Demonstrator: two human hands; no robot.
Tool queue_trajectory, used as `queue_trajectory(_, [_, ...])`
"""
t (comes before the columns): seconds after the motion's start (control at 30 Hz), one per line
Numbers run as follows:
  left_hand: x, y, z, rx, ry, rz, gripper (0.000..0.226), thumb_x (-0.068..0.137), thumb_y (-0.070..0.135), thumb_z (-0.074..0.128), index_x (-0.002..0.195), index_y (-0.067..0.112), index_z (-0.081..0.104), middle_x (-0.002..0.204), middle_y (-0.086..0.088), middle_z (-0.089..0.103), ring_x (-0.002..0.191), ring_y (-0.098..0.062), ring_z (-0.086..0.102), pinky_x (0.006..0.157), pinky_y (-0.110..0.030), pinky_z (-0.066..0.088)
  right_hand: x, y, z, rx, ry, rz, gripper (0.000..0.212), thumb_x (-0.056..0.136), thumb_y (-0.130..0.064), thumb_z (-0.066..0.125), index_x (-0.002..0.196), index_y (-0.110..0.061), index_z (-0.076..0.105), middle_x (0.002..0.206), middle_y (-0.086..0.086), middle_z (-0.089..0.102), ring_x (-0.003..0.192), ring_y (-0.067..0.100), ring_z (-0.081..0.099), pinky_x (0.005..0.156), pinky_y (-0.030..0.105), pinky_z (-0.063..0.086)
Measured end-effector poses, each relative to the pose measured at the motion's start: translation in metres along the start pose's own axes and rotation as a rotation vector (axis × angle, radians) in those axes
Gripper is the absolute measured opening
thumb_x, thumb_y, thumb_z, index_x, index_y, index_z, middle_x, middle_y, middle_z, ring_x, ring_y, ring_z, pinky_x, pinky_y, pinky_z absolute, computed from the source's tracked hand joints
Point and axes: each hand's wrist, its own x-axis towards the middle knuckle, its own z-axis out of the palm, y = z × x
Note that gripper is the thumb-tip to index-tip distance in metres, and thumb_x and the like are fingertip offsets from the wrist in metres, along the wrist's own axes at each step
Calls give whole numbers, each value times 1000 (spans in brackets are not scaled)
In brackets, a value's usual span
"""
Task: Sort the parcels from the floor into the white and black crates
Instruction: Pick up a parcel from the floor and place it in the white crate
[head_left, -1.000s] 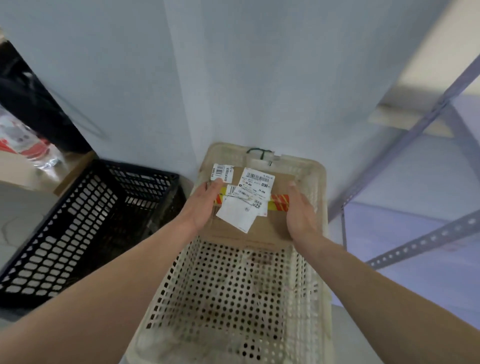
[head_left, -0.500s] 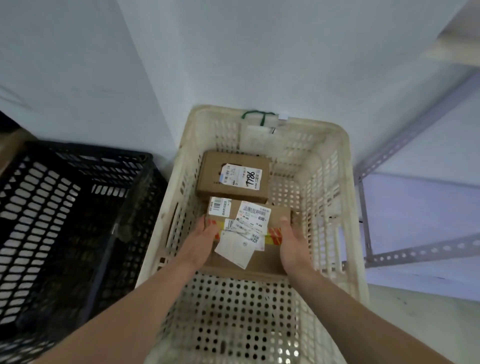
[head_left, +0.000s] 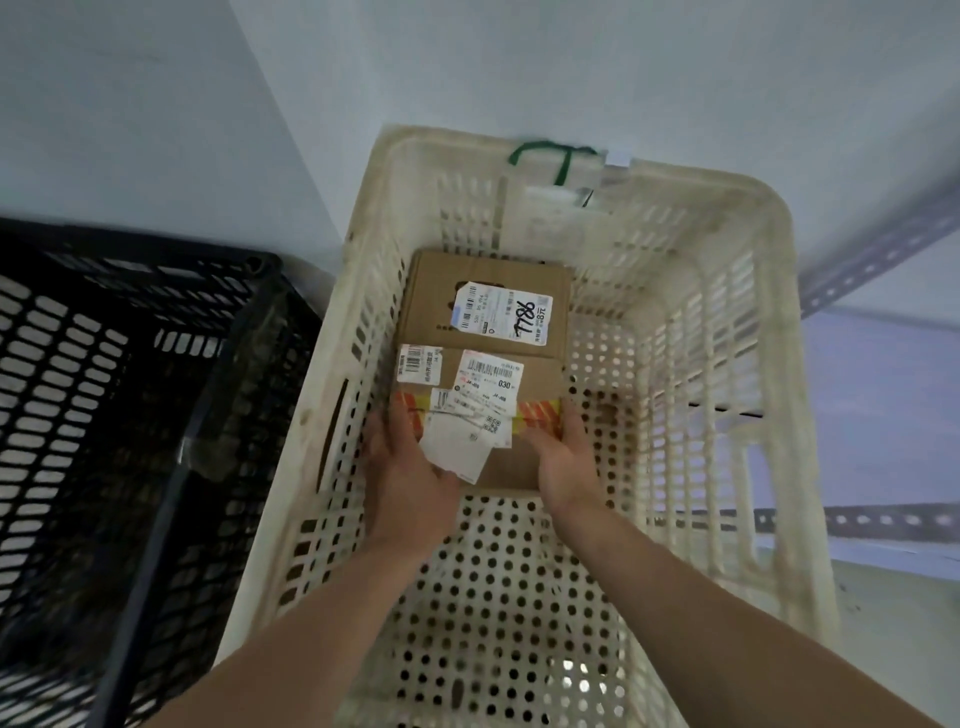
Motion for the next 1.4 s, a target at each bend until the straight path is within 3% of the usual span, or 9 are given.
queue_trajectory(0.1, [-8, -11, 10, 284, -44, 121, 100, 91, 17, 66, 161, 16, -4, 165, -5, -26, 154, -31, -10, 122, -38, 13, 3, 7, 2, -37, -40, 21, 89, 76, -31, 69, 156, -40, 31, 123, -11, 67, 111, 16, 63, 102, 41, 51])
queue_trajectory(0.2, [-7, -13, 10, 496, -138, 122, 102, 91, 15, 64, 159, 8, -12, 160, -9, -35, 153, -40, -14, 125, -46, 13, 5, 11, 6, -67, -35, 50, 93, 75, -26, 66, 158, -42, 28, 124, -11, 66, 112, 15, 63, 103, 43, 53])
queue_trajectory(0.27, [-5, -11, 8, 620, -145, 163, 98, 92, 16, 59, 158, 5, -13, 162, -12, -29, 152, -43, -13, 124, -54, 17, 8, 13, 8, -112, 3, 48, 85, 83, -18, 61, 157, -42, 29, 119, -10, 65, 109, 18, 64, 97, 43, 56])
queue_trajectory(0.4, [11, -5, 6, 833, -90, 298, 74, 99, 18, 46, 159, 2, 5, 167, -19, -2, 152, -46, -1, 114, -60, 34, 6, 13, 13, -162, 47, 52, 78, 95, -4, 51, 162, -31, 20, 93, -12, 58, 76, 10, 60, 60, 27, 54])
queue_trajectory(0.57, [26, -8, 4, 903, -103, 355, 68, 102, 18, 46, 157, 2, 11, 165, -23, 6, 152, -45, 11, 113, -58, 34, 9, 15, 23, -230, 38, 78, 82, 97, -12, 53, 164, -30, 8, 98, -4, 61, 81, 20, 66, 75, 48, 63])
queue_trajectory(0.77, [23, -2, -8, 842, -210, 336, 75, 98, 16, 44, 159, 8, 1, 166, -18, -6, 153, -43, -3, 120, -56, 23, 8, 9, 6, -318, -58, 68, 81, 103, -27, 57, 165, -28, 5, 148, 6, 49, 84, 7, 55, 63, 21, 48])
queue_trajectory(0.9, [16, 12, -24, 752, -281, 297, 92, 95, 21, 55, 159, 15, -10, 166, -14, -16, 153, -39, -13, 123, -56, 13, -5, -1, 2, -316, -43, 58, 53, 101, -33, 58, 147, -28, 33, 132, 2, 59, 98, 14, 58, 78, 30, 49])
queue_trajectory(1.1, [-2, 33, -52, 658, -282, 375, 95, 94, 32, 62, 160, 23, -7, 168, -4, -15, 154, -34, -9, 121, -54, 24, -40, -41, 0, -298, 37, -54, 45, 96, -45, 59, 135, -34, 39, 108, -11, 61, 97, 17, 61, 90, 42, 54])
queue_trajectory(1.4, [-48, 77, -135, 288, -144, 477, 87, 93, 46, 64, 160, 20, 16, 168, -3, 9, 154, -22, 12, 120, -47, 30, -127, -122, -7, -284, 73, -354, 74, 92, -59, 56, 157, -32, 32, 140, -6, 59, 127, 23, 55, 109, 41, 44])
